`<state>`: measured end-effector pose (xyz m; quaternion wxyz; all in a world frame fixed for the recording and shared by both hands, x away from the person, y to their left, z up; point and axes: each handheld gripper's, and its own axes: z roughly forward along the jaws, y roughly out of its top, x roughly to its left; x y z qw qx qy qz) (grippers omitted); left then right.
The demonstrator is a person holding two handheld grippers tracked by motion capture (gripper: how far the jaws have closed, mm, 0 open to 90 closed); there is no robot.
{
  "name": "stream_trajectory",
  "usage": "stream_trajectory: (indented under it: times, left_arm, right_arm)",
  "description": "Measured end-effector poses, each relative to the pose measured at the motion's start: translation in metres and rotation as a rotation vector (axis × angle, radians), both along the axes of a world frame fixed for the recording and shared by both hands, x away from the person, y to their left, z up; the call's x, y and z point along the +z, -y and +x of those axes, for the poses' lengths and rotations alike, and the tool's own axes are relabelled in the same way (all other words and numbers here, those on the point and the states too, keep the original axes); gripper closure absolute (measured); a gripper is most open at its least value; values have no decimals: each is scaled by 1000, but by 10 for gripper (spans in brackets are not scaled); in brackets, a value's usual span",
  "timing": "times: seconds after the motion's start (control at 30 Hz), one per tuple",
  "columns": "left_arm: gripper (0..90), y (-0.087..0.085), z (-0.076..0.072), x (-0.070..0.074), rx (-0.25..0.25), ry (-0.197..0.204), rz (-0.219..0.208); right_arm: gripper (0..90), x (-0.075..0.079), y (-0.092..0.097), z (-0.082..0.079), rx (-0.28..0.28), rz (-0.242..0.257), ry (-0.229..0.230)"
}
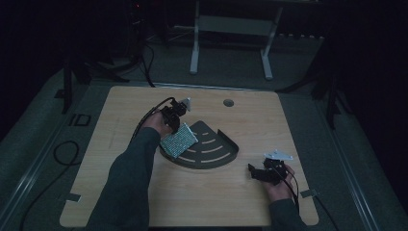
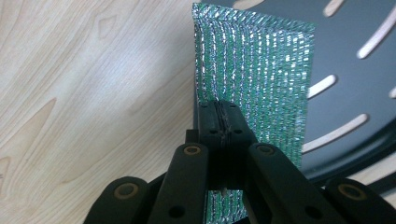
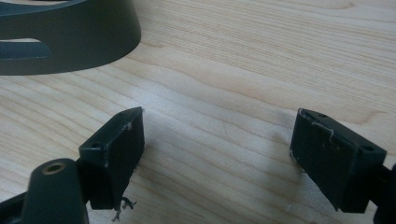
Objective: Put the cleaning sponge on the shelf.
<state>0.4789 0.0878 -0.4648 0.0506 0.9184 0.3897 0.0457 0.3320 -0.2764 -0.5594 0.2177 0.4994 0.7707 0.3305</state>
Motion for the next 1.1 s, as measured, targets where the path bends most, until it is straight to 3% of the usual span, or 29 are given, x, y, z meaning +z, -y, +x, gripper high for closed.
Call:
stream_trajectory:
  times: [0.57, 1.1]
  left_arm:
    - [891, 5, 0, -4, -10, 2, 35]
    - [861, 2, -1, -1, -1, 4, 35]
  right_arm:
    - [171, 0, 0, 0, 0, 0, 0]
    - [171, 0, 0, 0, 0, 0, 0]
